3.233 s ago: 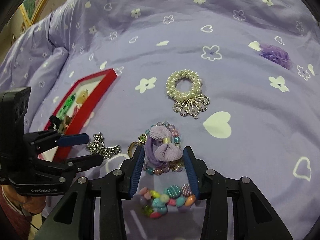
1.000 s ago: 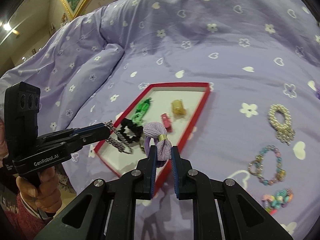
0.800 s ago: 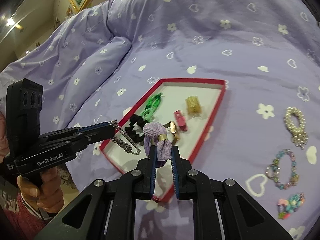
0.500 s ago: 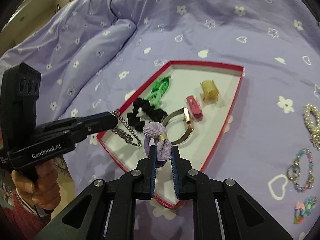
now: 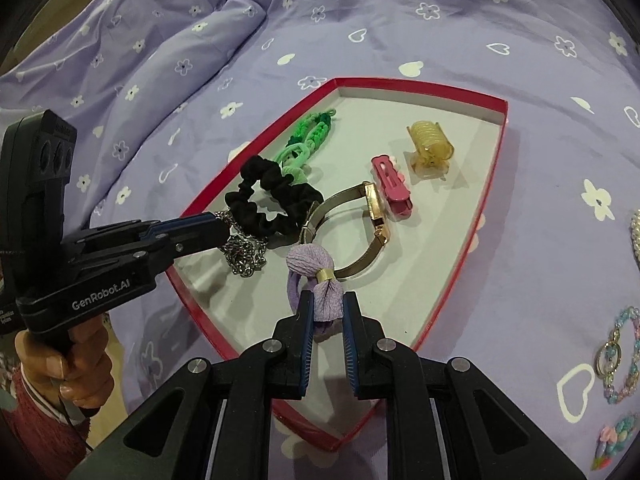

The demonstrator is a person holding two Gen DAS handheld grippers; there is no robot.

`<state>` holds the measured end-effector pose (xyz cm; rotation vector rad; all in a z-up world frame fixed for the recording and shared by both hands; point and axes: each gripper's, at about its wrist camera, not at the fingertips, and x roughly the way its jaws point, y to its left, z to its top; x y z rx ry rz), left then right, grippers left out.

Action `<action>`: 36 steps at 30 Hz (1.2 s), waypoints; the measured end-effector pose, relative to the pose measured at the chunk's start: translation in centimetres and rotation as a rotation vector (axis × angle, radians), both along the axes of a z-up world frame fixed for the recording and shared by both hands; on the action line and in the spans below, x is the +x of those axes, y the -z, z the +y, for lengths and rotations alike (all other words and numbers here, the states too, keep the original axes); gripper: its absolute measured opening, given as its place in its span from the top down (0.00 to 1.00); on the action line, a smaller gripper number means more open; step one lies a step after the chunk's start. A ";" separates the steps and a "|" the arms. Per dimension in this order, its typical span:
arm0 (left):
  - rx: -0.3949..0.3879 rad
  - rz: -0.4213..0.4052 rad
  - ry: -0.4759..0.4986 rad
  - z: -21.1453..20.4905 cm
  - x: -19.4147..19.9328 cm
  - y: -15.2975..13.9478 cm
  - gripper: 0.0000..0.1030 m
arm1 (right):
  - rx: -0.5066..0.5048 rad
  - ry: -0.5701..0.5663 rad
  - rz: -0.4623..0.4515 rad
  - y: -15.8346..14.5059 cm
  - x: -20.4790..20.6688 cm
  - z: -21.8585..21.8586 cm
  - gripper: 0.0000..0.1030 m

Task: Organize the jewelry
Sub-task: 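Carry the silver chain in the left tool and bow bracelet in the right tool into the tray, then open both tools to drop the chain and bow bracelet in the tray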

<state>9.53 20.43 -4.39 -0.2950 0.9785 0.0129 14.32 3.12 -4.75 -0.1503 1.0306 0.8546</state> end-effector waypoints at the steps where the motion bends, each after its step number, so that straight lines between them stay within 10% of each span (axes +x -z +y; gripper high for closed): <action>1: 0.000 0.006 -0.003 0.1 0.1 0.2 0.88 | -0.006 -0.005 -0.001 0.0 0.0 0.2 0.85; 14: 0.031 0.035 -0.001 0.0 0.5 1.1 0.87 | -0.032 -0.029 0.001 0.3 0.2 0.8 0.82; 36: 0.060 -0.014 0.007 -1.7 -0.7 -1.8 0.57 | 0.120 0.069 -0.031 -2.8 -0.8 -4.1 0.61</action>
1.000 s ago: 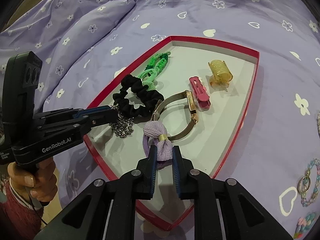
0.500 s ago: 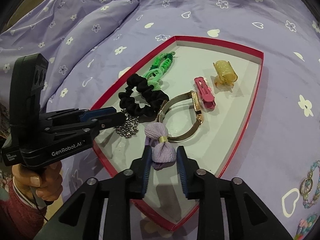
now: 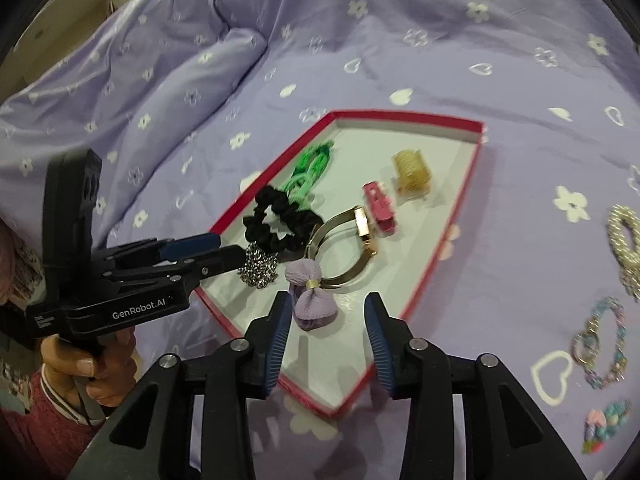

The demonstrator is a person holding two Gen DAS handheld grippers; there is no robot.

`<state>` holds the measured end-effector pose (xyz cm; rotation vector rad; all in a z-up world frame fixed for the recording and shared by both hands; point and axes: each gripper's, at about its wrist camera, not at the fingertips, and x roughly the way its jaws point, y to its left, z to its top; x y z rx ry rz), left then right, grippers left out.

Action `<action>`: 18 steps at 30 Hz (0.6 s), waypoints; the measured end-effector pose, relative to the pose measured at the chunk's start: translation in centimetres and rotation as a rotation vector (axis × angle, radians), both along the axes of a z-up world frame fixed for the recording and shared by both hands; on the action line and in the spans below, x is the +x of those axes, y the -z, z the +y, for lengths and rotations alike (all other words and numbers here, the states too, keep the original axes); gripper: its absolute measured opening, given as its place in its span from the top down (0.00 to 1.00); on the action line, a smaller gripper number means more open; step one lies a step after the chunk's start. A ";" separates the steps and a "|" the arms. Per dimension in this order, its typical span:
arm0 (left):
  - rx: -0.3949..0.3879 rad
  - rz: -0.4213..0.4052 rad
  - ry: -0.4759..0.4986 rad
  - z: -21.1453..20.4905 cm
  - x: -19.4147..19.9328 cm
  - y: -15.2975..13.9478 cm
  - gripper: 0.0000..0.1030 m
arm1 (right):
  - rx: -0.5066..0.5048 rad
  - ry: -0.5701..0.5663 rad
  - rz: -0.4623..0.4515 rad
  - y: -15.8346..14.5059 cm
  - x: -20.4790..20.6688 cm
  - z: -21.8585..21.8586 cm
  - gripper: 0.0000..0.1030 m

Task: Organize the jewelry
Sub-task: 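Open both tools to drop the chain and bow bracelet in the tray, then move both open tools back to the gold ring and beaded bracelet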

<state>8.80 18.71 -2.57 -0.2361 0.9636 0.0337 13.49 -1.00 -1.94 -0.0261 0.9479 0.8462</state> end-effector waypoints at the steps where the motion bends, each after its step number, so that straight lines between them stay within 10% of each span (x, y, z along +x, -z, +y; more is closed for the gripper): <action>1: 0.002 -0.003 0.005 -0.3 0.0 -0.2 0.57 | 0.009 0.015 -0.001 -0.1 -0.1 -0.7 0.61; 18: 0.014 -0.034 0.154 -7.7 -0.1 -2.4 0.53 | 0.053 0.251 -0.006 -0.7 -1.0 -13.0 0.61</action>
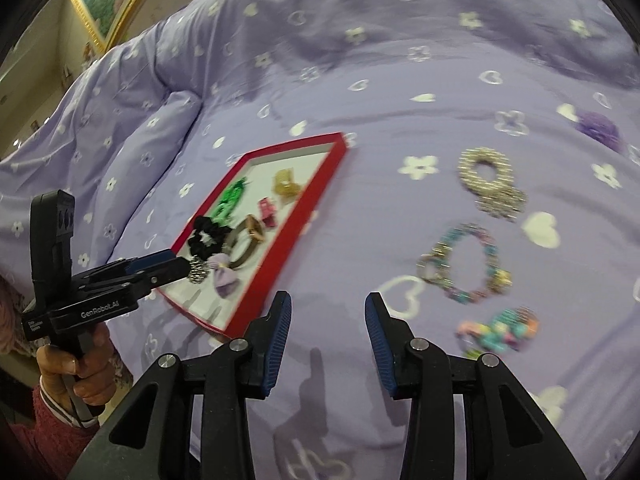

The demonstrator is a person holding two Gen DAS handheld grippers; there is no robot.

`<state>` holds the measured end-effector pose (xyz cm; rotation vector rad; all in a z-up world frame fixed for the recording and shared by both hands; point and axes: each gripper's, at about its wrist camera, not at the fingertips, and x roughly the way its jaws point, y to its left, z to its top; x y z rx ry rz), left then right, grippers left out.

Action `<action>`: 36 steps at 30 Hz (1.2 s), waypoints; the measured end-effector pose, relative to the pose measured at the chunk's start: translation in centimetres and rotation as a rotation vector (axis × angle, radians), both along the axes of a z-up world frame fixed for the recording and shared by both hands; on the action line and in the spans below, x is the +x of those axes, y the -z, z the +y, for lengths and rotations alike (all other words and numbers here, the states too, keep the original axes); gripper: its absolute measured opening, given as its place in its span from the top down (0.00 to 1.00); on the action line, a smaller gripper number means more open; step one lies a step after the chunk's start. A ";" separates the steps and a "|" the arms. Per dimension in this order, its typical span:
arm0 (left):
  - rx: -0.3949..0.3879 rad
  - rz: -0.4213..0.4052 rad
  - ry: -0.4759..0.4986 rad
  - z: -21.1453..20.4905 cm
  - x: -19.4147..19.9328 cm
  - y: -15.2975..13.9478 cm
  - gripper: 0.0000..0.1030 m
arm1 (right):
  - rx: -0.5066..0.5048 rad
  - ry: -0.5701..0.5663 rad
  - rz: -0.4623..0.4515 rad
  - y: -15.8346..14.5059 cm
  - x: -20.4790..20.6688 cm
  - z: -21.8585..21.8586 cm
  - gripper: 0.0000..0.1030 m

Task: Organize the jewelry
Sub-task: 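Move both open tools back to the gold ring and beaded bracelet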

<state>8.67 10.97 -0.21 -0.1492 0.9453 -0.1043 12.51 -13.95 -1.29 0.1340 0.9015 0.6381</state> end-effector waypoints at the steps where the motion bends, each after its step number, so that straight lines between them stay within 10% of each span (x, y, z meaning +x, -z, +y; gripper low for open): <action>1: 0.000 0.000 0.009 -0.4 0.0 0.0 0.53 | -0.002 0.016 0.000 0.0 -0.1 -0.9 0.61; 18: 0.013 0.022 0.142 -7.6 1.1 0.1 0.53 | 0.004 0.197 0.032 1.8 -1.2 -10.2 0.59; 36: 0.032 0.064 0.218 -12.0 4.4 1.7 0.52 | -0.007 0.175 0.037 2.8 2.3 -9.5 0.44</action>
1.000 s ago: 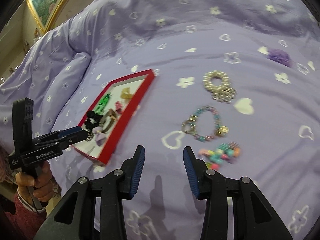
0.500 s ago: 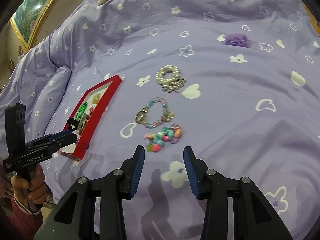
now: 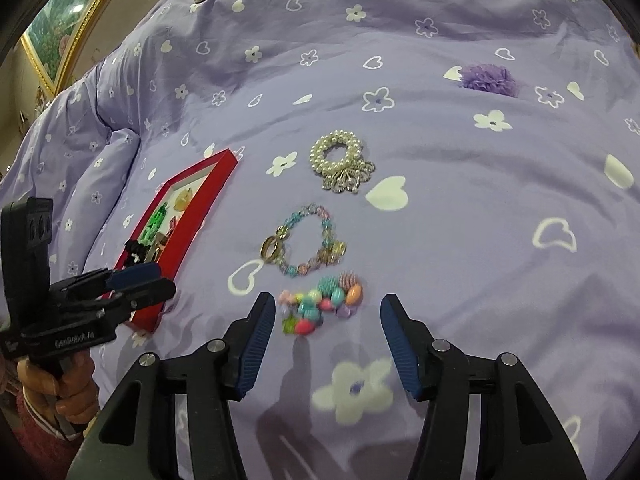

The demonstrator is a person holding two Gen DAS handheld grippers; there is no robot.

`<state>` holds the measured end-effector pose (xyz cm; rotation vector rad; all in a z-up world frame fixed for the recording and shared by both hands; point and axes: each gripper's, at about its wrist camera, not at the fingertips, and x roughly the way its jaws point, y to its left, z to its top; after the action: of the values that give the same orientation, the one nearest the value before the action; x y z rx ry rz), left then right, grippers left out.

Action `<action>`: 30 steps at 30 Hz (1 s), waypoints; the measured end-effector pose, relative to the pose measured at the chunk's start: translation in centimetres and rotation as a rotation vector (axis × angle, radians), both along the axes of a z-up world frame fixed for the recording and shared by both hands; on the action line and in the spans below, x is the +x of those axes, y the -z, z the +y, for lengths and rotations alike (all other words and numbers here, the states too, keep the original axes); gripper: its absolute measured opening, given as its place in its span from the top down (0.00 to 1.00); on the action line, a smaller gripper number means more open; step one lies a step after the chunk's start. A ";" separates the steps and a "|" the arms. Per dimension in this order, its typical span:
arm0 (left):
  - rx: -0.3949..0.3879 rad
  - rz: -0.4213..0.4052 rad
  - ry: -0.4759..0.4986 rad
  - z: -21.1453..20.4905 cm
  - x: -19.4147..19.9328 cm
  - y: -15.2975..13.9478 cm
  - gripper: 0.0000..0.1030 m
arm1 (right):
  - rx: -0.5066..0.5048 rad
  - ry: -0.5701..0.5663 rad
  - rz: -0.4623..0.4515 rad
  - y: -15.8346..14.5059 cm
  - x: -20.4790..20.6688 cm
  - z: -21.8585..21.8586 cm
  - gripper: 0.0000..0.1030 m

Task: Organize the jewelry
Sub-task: 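Move both open tools back to the gold ring and beaded bracelet, then grasp the gold ring with the left tool while the right tool grasps the beaded bracelet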

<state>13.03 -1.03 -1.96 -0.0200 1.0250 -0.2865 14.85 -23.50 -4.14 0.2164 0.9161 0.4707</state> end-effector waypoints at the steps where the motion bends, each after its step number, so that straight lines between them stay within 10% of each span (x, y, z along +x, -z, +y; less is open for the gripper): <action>1: -0.001 0.002 0.005 -0.2 0.3 0.1 0.52 | -0.003 -0.002 -0.002 0.0 0.4 0.1 0.44; 13: 0.005 0.040 0.056 -2.3 3.3 2.0 0.52 | -0.163 -0.091 0.008 2.4 6.3 4.2 0.59; 16: 0.009 0.047 0.074 -3.1 3.8 2.5 0.52 | -0.211 -0.091 -0.016 2.2 6.4 4.6 0.93; 30: 0.050 0.029 0.152 -7.4 6.9 4.0 0.55 | -0.044 0.050 -0.006 1.1 5.1 -2.3 0.93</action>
<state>19.93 -8.42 -5.99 0.0997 1.0646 -0.3995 19.93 -25.78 -5.21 0.1966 0.9121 0.4047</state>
